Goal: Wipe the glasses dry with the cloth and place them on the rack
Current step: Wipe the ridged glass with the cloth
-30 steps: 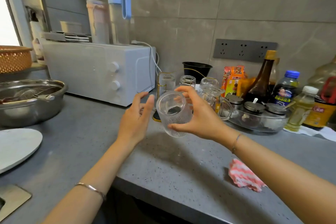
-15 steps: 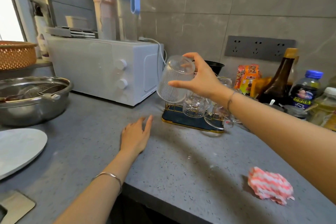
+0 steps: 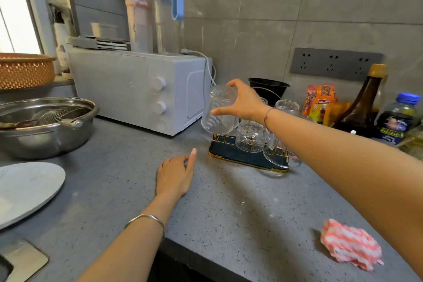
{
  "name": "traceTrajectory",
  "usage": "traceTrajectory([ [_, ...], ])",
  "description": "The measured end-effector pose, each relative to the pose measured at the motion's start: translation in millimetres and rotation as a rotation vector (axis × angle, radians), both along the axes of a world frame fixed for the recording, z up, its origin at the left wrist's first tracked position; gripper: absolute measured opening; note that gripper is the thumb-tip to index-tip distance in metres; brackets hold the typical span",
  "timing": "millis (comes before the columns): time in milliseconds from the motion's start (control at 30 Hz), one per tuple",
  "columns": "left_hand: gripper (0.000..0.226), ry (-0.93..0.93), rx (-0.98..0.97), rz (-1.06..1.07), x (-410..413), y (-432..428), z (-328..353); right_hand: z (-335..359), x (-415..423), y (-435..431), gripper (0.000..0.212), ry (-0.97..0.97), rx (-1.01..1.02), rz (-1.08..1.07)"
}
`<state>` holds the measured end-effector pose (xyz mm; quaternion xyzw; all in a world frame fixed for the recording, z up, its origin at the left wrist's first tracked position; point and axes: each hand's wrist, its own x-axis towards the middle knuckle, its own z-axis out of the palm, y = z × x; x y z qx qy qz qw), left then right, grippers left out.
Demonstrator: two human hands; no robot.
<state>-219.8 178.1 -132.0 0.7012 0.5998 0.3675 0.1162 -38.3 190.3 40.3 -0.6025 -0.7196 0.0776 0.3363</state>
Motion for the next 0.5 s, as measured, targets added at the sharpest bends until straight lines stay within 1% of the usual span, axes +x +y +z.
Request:
traceTrajectory([
  [67,0.082,0.015,0.004,0.005,-0.3,3.5,-2.2,-3.9,1.7,2.8,0.091,-0.064,-0.043,-0.015],
  [267,0.075,0.051,0.022,-0.008,-0.5,4.6,-3.0,-10.2,0.9,3.0,0.092,-0.248,-0.113,-0.043],
  [367,0.073,0.07,0.027,-0.013,-0.8,4.5,-2.6,-12.0,0.6,1.6,0.086,-0.345,-0.103,-0.062],
  [500,0.072,0.072,0.031,-0.014,-0.9,5.4,-3.6,-13.4,0.7,2.9,0.083,-0.393,-0.059,-0.101],
])
